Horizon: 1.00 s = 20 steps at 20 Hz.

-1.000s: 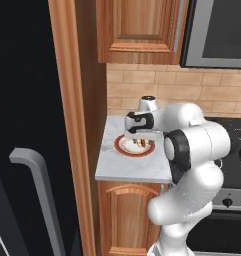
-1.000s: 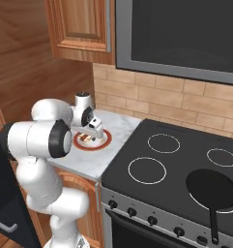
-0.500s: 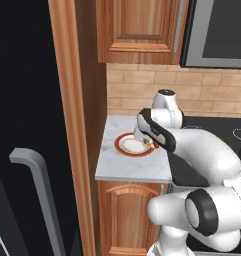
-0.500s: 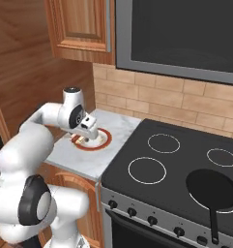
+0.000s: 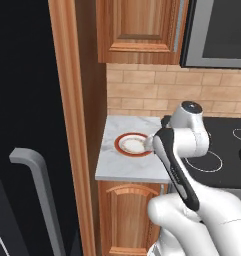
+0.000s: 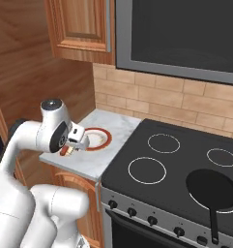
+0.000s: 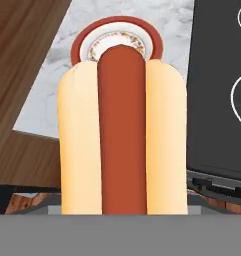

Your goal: Place the cold items (carrot and mushroom) from the fridge in one tupperware on the dining counter. Place the warm items (kebab skewer and hot dog) in the stove area in another tupperware.

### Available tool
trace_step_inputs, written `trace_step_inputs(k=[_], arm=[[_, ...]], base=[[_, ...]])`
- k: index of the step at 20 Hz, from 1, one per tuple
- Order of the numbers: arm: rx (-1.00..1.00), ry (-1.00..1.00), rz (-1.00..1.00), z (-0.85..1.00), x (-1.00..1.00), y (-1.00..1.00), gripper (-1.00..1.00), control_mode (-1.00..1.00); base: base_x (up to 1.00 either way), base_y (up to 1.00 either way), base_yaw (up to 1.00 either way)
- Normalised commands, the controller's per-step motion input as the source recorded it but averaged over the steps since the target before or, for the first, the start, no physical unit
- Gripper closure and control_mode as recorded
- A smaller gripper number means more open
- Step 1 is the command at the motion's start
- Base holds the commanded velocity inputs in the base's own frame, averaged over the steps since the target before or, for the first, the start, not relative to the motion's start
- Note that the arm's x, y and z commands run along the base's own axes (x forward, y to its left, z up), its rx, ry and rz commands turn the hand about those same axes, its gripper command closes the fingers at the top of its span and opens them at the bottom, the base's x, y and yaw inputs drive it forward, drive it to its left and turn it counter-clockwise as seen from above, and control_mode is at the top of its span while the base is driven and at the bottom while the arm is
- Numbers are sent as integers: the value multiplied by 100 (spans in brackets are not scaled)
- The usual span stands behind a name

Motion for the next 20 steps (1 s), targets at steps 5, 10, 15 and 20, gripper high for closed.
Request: trace_step_inputs(k=[5,10,15,20], arm=[[-8,1,5,62,-100,0,100,-100],[-14,23,0,28,-59,-4,100,-100],[-5,17,0,1,0,0,100,-100],[4,1,-5,-5,0,-16,100,-100]], base=[[0,0,0],[0,0,0],[0,0,0],[0,0,0]])
